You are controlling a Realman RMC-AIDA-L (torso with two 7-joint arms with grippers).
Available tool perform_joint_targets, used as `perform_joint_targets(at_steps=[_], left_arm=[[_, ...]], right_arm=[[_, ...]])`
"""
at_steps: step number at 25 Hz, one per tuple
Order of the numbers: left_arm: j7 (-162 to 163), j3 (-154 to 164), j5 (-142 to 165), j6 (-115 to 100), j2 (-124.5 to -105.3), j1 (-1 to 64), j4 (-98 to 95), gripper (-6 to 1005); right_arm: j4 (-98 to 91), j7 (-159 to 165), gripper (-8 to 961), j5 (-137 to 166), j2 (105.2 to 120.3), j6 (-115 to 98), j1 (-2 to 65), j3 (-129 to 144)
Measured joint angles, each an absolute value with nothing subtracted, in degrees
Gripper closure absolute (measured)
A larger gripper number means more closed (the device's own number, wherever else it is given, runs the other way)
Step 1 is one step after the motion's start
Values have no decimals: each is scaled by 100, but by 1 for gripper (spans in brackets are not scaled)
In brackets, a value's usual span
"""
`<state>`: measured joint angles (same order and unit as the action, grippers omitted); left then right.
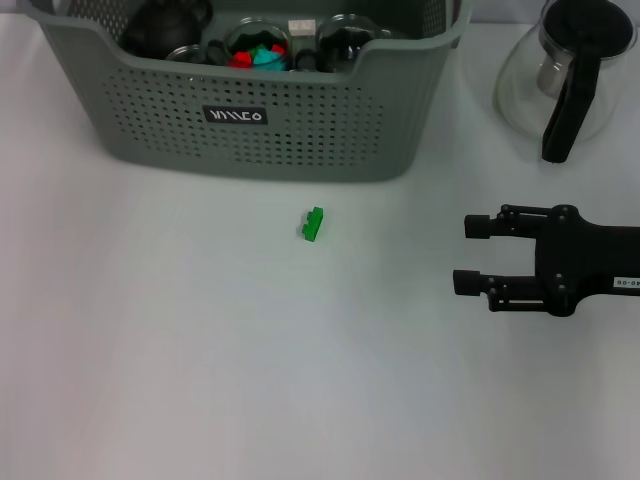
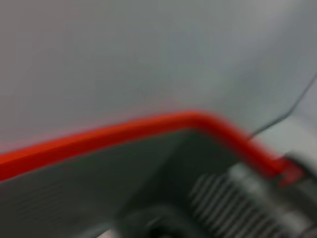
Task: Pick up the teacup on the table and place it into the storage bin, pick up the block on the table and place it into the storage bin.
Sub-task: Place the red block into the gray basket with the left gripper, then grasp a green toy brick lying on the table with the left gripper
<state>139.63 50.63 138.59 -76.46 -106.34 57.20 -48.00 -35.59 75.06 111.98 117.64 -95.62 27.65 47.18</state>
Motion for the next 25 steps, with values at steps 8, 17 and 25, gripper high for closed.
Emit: perform_joint_targets(at_steps=[8,17,25], left_arm=[[14652,5552,15956,-6647,-11394,6040,-4654,872],[13204,3734,12573,-8485,-11599,4730,-6661,579],[10823,3017,8853,-10660,-11023,3543,-4311,252]], right_arm=[[-3560,7513,165,11197,11770,-9564,2768,4708],[-3560,7515,165,11196,11768,-9566,2716,4694],[-3560,7515,165,11174,11769,-9607,2707,4684]])
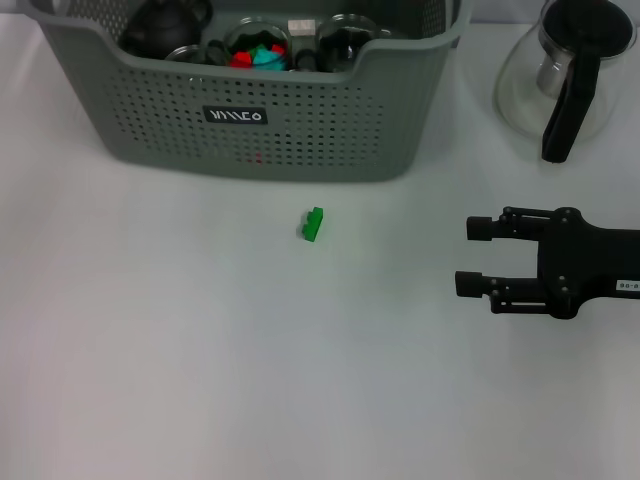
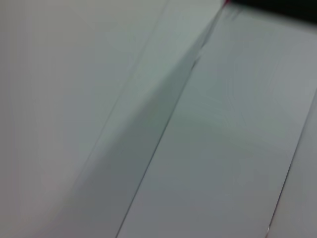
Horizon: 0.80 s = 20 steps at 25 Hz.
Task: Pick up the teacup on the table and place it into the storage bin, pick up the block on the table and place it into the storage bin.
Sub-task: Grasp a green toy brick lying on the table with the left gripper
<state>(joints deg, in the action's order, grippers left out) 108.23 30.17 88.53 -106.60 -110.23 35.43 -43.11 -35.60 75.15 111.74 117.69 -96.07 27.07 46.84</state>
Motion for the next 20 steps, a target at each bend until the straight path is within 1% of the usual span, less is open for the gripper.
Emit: perform_joint_targets(at_steps=[1,2,7,9,14,16,20], left_arm=[[10573,3019,8752,-10793,-11007,3424,-4021,219],[10108,3116,8942,-10908,-11093,3185,-3857,209],[9256,3656,9714,-10950,-11388,2832,-3902,168],[9068,3927,10187,-10887,-11423,2812,-4013,169],[9285,4272,11521,-10743,-11429,3029,-4593,170],[9612,4395,12061,-10739,-11452,3218,-4974,171],[10024,5051,12851,-10780,-11579,3557,-5616,172]], right_arm=[[-3560,7515,164,11171,11768,-9621,2713,4681],[-3560,7515,164,11166,11768,-9639,2724,4678],[-3560,7515,164,11165,11768,-9649,2734,4675],[-3560,7529,164,11179,11769,-9651,2725,4675],[-3559,7669,164,11179,11757,-9655,2728,4675],[-3560,7694,164,11186,11757,-9659,2738,4675],[-3559,7701,164,11189,11762,-9663,2738,4676]])
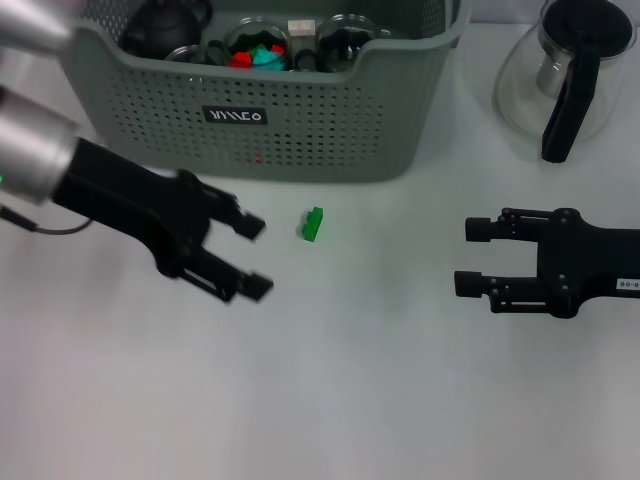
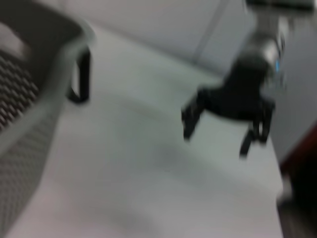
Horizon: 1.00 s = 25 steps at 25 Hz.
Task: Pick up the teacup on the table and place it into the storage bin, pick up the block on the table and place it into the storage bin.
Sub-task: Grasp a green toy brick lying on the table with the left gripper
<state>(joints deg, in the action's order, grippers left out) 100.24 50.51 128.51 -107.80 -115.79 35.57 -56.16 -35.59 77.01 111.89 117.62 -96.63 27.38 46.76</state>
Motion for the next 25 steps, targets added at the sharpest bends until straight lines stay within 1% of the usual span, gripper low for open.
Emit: perform_joint_targets(at_steps=[2,5,8,12,17,25], left_arm=[[10111,5356,13154,-10712,-11671,3729,-5798,171],[10150,5657,13654,-10387,-11902,4046,-5961,171],[10135,5930,14013,-9966,-12078,4255,-5996,171],[10137,6291,14222,-9315,-12279,4350,-5999,172],[10164,6706,14247,-8759,-12367,4351,-6001,172],[10256,7291,14290,-7949,-12402,4336,-5750,172]], right_arm=[[-3560,7710,164,11182,11761,-9685,2732,4676],[-3560,7714,164,11179,11755,-9707,2718,4676],[-3560,7717,165,11175,11752,-9710,2711,4676],[-3560,7738,165,11181,11754,-9712,2707,4675],[-3559,7817,164,11188,11750,-9708,2707,4676],[-3560,7959,165,11195,11715,-9707,2707,4676]])
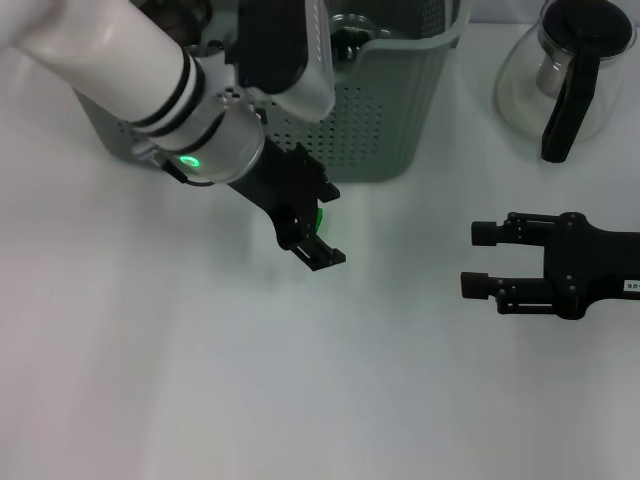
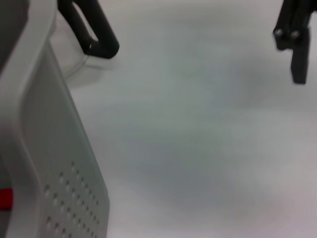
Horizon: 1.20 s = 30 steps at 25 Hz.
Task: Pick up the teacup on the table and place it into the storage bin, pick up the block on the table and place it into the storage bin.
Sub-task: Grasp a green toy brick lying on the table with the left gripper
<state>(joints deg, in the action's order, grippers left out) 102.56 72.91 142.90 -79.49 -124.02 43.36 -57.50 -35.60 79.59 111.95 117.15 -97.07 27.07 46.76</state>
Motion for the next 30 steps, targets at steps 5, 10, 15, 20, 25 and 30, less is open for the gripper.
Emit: perform_joint_targets(at_steps=[5,10,15,20,25,30], left_arm=[[10309,7516,14396,-7548,-12427,4355,-5500,171],[10337,7631,14399,-7296,-12425,4360,-5449,171],[10441,7721,14497,-7096,-12425,4440,-5263,172],[10540,7779,14690,-6954,-12430,4557,-5016,171],[10526,7783,14677,-6781,-12439,4577,-4922,171],[10521,7914,14685,-6740,-12449,4585,-4878,172]], right_arm=[[-3565,8125,164,11344,11680,-9603,2703,4676],[-3613,8328,165,11499,11661,-9412,2707,4676],[-3621,8329,165,11490,11664,-9263,2710,4664],[-3621,8331,164,11494,11677,-9257,2745,4656],[-3621,8329,164,11496,11682,-9282,2765,4656],[-3621,8328,165,11496,11687,-9285,2770,4658]])
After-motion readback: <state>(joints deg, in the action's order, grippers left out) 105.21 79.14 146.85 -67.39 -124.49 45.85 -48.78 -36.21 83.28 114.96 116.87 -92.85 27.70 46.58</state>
